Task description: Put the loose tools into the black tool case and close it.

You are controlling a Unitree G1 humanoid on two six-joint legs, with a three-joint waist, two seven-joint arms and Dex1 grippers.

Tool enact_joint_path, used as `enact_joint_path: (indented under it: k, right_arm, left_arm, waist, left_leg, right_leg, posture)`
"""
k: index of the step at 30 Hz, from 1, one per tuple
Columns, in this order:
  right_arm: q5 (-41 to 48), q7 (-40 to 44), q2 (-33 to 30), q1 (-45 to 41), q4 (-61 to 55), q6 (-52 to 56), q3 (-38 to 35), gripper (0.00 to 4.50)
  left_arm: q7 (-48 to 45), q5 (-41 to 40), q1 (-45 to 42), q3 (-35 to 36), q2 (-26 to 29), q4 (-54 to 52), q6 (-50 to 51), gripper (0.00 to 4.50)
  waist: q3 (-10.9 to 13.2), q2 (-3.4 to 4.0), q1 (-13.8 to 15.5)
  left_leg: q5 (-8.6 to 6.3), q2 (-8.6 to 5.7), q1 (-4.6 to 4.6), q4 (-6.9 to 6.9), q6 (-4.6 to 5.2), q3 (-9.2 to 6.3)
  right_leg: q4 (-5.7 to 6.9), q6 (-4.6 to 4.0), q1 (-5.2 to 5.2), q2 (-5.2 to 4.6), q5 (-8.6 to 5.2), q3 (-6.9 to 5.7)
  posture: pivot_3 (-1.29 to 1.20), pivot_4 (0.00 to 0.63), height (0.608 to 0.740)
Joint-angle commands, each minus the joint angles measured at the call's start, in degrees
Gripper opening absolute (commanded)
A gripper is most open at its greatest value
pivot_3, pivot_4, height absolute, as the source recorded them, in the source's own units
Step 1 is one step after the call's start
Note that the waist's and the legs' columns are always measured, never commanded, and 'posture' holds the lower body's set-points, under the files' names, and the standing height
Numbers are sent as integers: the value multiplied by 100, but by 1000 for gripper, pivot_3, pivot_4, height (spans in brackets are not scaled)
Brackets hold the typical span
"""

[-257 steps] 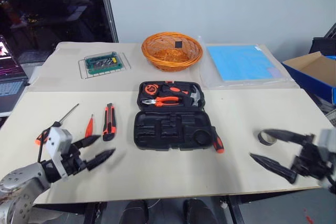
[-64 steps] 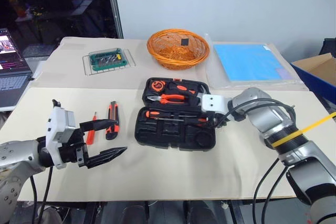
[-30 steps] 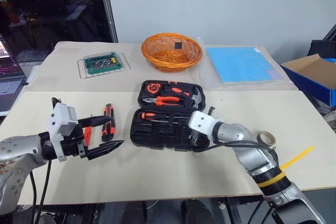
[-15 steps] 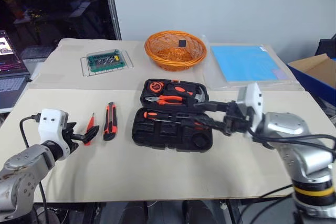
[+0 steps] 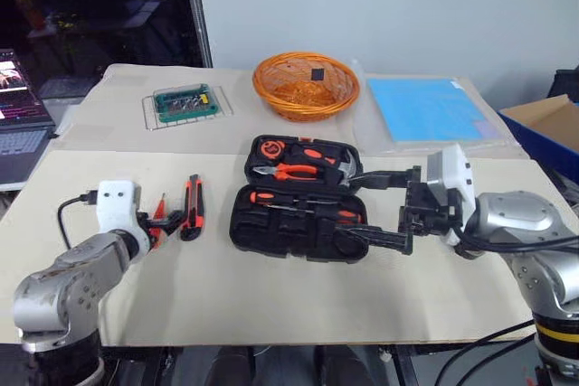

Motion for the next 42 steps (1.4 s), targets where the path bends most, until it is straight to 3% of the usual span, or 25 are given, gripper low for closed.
enact_joint_path:
  k: [1,7,10,16,19,22,25,27,30,32,36,42]
  right_arm:
    - [166,-13,-8,41,-209,-160,-182,4464]
    - [206,19,-35,105,-247,-189,-211,4464]
    - [178,35,-69,103,-225,-194,-212,4500]
    - [192,20,-106,118,-251,-154,-245,4500]
    - [184,4,-110,153,-262,-158,-258,4500]
    - [199,-52,-79,233,-304,-159,-309,4500]
    - [379,-103,-57,520,-454,-134,-652,4500]
    - [474,-116,-98,839,-582,-161,-978,4500]
    - [562,-128,-146,1311,-766,-185,-1424,4500]
    - [483,-34,-189,1845,-923,-304,-1896,4500]
    - [526,178,-244,2743,-1246,-439,-2615,4500]
    - [638,-26,-235,3222,-1624,-446,-2956,4500]
  left_arm:
    - [216,330,-113,7,87,-42,24,4500]
    - [240,533,-126,-13,-71,121,-17,4500]
    - [207,549,-79,-100,-194,210,101,3715]
    - [164,681,145,-158,-352,158,-62,1569]
    - [-141,728,303,-167,-225,77,-614,528]
    - [-663,648,418,-2,61,-16,-1256,468]
    - [-2032,-69,170,267,610,113,-1749,468]
    - [-3213,-505,-120,-31,1273,299,-1847,468]
    - [-4627,-405,-559,-1053,2079,587,-2353,468]
    - [-5484,177,-1353,-2210,2312,1093,-3003,468]
    - [-6378,1511,-2725,-3959,1991,2319,-4344,468]
    - [-6895,2471,-3814,-4988,1162,3816,-5331,468]
  waist:
    - [0,0,-26]
    - [1,-1,-22]
    - [1,-1,-19]
    - [1,-1,-17]
    - [1,-1,-16]
    - [2,-3,-15]
    - [5,-9,7]
    - [9,-14,48]
    - [7,-2,73]
    - [6,17,112]
    - [6,17,215]
    - [8,16,72]
  left_leg:
    - [0,0,0,0,0,0]
    - [0,0,3,0,0,0]
    - [0,0,2,0,0,0]
    - [0,0,2,0,0,0]
    - [0,0,2,0,0,1]
    - [0,1,1,0,-1,1]
    - [-1,2,-2,0,-1,1]
    - [-2,2,-4,0,-3,1]
    - [-10,-3,-10,0,-17,14]
    - [-10,-5,-11,-1,-16,23]
    - [2,-11,-42,5,-1,14]
    - [5,-8,-54,11,11,4]
  right_leg:
    - [0,0,-1,0,0,0]
    - [1,-1,0,1,0,0]
    - [1,-1,0,0,0,0]
    - [0,-1,0,-1,0,0]
    - [0,-1,0,-3,0,0]
    - [0,-4,-3,-4,-1,0]
    - [0,-16,-7,-5,-8,-2]
    - [-1,-44,-7,-8,-24,-7]
    - [-12,-45,-7,-26,-26,-16]
    - [-43,-37,4,-31,-20,-11]
    - [-66,-21,2,-26,-11,-22]
    - [-62,33,3,-4,15,-4]
  posture:
    - [0,150,740]
    - [0,150,740]
    - [0,150,740]
    - [0,150,740]
    - [0,150,740]
    - [0,150,740]
    - [0,150,740]
    - [0,150,740]
    - [0,150,740]
    - [0,150,740]
    - [0,150,740]
    - [0,150,740]
